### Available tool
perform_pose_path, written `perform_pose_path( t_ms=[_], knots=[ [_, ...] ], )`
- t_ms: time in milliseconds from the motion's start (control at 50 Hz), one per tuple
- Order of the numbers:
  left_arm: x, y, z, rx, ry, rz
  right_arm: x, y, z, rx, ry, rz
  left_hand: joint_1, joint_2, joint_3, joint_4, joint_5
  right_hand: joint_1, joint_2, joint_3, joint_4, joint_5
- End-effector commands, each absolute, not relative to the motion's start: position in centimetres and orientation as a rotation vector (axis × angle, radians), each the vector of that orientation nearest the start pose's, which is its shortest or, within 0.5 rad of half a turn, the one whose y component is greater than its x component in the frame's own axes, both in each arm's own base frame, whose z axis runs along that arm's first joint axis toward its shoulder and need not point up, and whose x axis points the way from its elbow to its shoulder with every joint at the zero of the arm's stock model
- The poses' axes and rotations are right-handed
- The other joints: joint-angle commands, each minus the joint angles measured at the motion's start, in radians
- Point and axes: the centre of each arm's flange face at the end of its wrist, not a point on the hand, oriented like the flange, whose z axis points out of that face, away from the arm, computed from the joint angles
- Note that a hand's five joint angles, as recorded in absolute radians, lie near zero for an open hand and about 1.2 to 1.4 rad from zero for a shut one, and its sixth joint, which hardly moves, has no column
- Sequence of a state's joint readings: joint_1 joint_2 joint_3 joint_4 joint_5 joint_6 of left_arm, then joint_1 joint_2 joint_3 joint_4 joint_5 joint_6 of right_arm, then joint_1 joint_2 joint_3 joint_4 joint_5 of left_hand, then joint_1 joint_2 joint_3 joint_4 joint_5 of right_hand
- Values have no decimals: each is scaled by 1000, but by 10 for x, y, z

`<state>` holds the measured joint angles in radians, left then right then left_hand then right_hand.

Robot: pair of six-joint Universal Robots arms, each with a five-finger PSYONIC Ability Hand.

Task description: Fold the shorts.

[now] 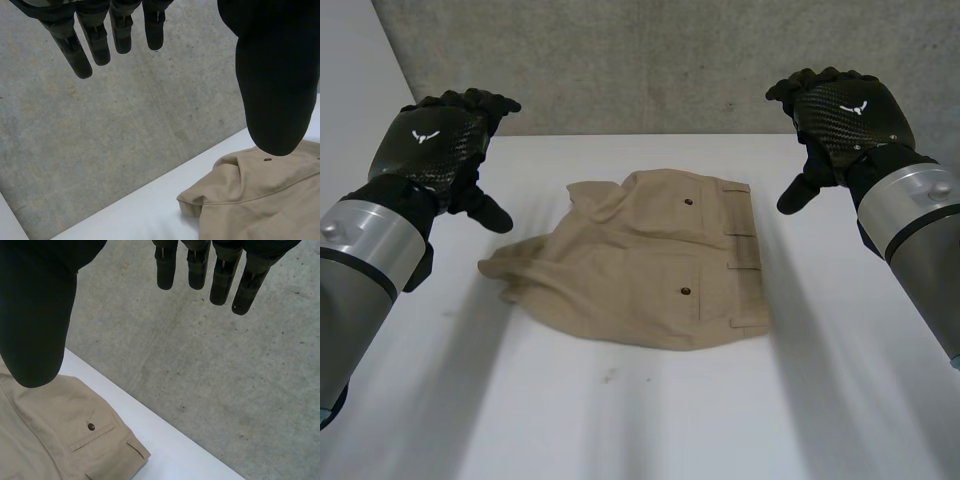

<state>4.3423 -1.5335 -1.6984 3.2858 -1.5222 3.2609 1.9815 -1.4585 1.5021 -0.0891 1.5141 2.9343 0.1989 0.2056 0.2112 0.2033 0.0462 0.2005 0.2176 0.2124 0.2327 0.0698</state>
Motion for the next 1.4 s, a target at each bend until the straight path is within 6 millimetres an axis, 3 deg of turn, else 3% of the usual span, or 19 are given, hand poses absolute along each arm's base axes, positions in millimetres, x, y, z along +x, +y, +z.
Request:
perform_pose_path(
  t_ms=[20,100,160,240,260,300,400,500,640,900,1260,1400],
  knots=[
    [-234,-229,298,622,2226,-2431,261,-253,307,-703,1916,-2120,-21,-27,-33,-25,-42,-26,-43,-38,-58,-70],
    [-234,-228,293,657,2227,-2392,262,-244,298,-782,1967,-2020,23,17,11,19,2,-26,-43,-38,-58,-70],
    [-233,-225,277,733,2229,-2306,261,-238,288,-852,2040,-1925,70,64,58,66,48,-26,-43,-38,-58,-70],
    [-233,-224,247,866,2239,-2134,259,-226,253,-1006,2191,-1722,255,248,243,251,233,10,-7,-1,-22,-33],
    [-232,-224,239,893,2245,-2090,258,-222,235,-1063,2252,-1632,267,260,255,263,245,86,69,74,54,43],
    [-228,-227,218,949,2269,-1972,258,-218,220,-1113,2282,-1575,317,310,304,312,295,186,169,174,154,143],
    [-222,-234,179,985,2371,-1786,261,-215,192,-1154,2285,-1542,484,477,472,480,462,298,281,287,266,255],
    [-212,-253,149,944,2447,-1665,267,-224,156,-1148,2254,-1587,490,484,478,486,468,392,375,380,360,348],
    [-215,-270,136,940,2461,-1643,272,-233,135,-1156,2222,-1632,467,460,454,462,445,457,440,445,425,413],
    [-220,-298,121,932,2426,-1682,275,-242,121,-1161,2241,-1612,458,451,446,454,436,521,504,510,489,478],
    [-229,-301,128,943,2361,-1788,278,-245,119,-1163,2214,-1652,440,434,428,436,419,530,513,519,498,487],
    [-232,-303,121,980,2360,-1794,279,-245,119,-1164,2212,-1651,341,334,328,336,319,530,513,519,498,487]
  ],
)
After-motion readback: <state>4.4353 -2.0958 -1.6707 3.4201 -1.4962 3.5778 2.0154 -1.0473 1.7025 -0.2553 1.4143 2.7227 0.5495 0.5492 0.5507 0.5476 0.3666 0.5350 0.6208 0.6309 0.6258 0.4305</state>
